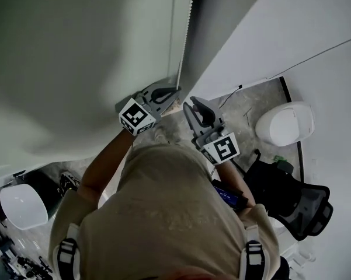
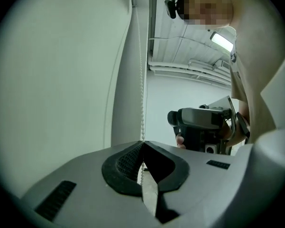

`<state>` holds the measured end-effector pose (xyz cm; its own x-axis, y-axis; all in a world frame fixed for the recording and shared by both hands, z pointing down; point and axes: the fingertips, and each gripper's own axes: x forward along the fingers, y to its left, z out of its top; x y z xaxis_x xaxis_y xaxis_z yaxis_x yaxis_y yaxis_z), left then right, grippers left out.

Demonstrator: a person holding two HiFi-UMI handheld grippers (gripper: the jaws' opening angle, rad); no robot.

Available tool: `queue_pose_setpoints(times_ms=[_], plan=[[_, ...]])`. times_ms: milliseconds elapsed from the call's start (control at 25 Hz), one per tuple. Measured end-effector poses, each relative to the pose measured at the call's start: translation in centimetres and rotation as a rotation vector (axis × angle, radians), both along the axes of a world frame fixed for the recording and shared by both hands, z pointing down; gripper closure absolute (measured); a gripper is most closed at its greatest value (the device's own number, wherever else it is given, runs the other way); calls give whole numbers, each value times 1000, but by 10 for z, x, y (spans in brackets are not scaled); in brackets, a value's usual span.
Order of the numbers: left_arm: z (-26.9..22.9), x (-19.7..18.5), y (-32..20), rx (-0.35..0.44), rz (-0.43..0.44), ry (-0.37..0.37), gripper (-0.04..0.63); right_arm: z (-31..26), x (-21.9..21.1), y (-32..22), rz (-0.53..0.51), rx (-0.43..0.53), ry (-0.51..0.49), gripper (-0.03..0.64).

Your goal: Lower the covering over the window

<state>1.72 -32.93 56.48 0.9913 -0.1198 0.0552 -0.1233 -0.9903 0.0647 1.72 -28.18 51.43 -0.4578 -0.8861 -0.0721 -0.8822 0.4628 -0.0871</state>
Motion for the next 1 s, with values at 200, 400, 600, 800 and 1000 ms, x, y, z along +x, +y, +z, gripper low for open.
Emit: queue_pose_setpoints(times_ms=[200, 400, 600, 800, 1000], plan=[[0, -5, 33, -48, -105, 21, 575, -10, -3, 18, -105, 2, -26, 526], [-6, -2, 70, -35, -176, 40, 575, -11, 1, 39, -200, 12, -39, 522], [-10, -3, 105, -18, -262, 48, 577, -18, -10, 64, -357, 24, -36, 522], [-10, -10, 128, -2, -319, 70, 577, -14, -15, 71, -398, 22, -46, 523], [-10, -18, 139, -2, -344, 78, 577, -18, -22, 77, -442, 22, -66, 523]])
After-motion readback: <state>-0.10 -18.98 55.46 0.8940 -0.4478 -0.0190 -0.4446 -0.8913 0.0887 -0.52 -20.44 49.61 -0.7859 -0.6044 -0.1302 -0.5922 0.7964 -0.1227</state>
